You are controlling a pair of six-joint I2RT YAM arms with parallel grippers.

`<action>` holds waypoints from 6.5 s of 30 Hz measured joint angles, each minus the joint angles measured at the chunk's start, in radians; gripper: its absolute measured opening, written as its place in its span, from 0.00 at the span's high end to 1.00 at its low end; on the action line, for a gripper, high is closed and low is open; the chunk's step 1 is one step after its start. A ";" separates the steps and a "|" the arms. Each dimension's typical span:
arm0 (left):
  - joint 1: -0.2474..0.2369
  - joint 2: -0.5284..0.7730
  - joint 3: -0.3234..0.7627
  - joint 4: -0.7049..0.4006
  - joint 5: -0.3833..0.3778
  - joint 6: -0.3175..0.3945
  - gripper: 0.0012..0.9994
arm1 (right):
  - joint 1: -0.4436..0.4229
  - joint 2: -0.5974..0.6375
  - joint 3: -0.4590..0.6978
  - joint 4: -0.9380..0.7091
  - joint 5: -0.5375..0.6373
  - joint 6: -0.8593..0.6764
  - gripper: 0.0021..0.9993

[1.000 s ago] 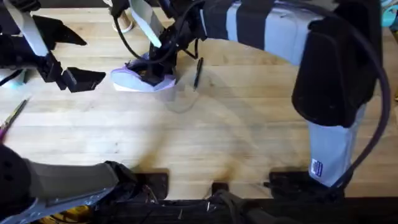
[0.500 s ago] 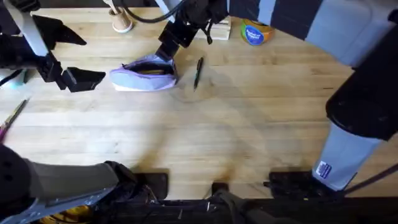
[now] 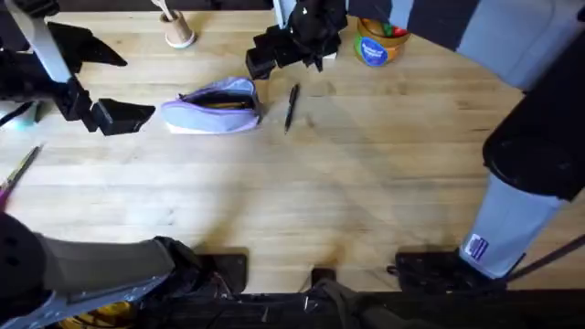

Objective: Unzip the bag, pick up the pens from the table one at a time and place them inside, then zip the bag closed.

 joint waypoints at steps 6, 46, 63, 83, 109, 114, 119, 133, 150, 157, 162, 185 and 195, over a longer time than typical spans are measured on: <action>0.000 0.000 0.000 0.000 0.000 0.000 0.01 | -0.013 -0.003 -0.112 0.034 0.003 0.172 0.00; 0.000 0.000 0.000 0.000 0.000 0.000 0.01 | 0.017 0.061 -0.210 0.091 0.128 0.406 0.95; 0.000 0.000 0.000 0.000 0.000 0.000 0.01 | 0.021 0.082 0.193 0.021 0.051 -0.065 0.96; 0.000 0.000 0.000 0.000 0.000 0.000 0.01 | 0.060 0.099 0.235 -0.061 -0.638 -1.070 0.96; 0.000 0.000 0.000 0.000 0.000 0.000 0.01 | 0.093 0.292 0.235 0.073 -0.614 -1.137 0.97; 0.000 0.000 0.000 0.000 0.000 0.000 0.01 | 0.096 0.292 0.235 0.144 -0.675 -1.111 0.97; 0.000 0.000 0.000 0.000 0.000 0.000 0.01 | 0.106 0.330 0.235 0.160 -0.696 -1.084 0.97; 0.000 0.000 0.000 0.000 0.000 0.000 0.01 | 0.109 0.339 0.235 0.168 -0.715 -1.061 0.00; 0.000 0.000 0.000 -0.001 0.000 0.000 0.01 | 0.066 0.290 0.339 0.165 -0.763 -0.606 0.00; 0.000 0.000 0.000 -0.001 -0.016 0.000 0.01 | 0.047 0.260 0.430 0.172 -0.773 -0.329 0.00; 0.017 0.001 0.000 -0.001 -0.035 0.028 0.01 | 0.039 0.261 0.433 0.165 -0.776 -0.137 0.00; 0.175 0.275 0.000 0.004 -0.016 0.170 0.01 | 0.157 0.424 0.433 0.248 -0.690 0.039 0.00; 0.224 0.276 0.000 0.000 -0.004 0.194 0.01 | 0.177 0.441 0.433 0.255 -0.717 0.047 0.00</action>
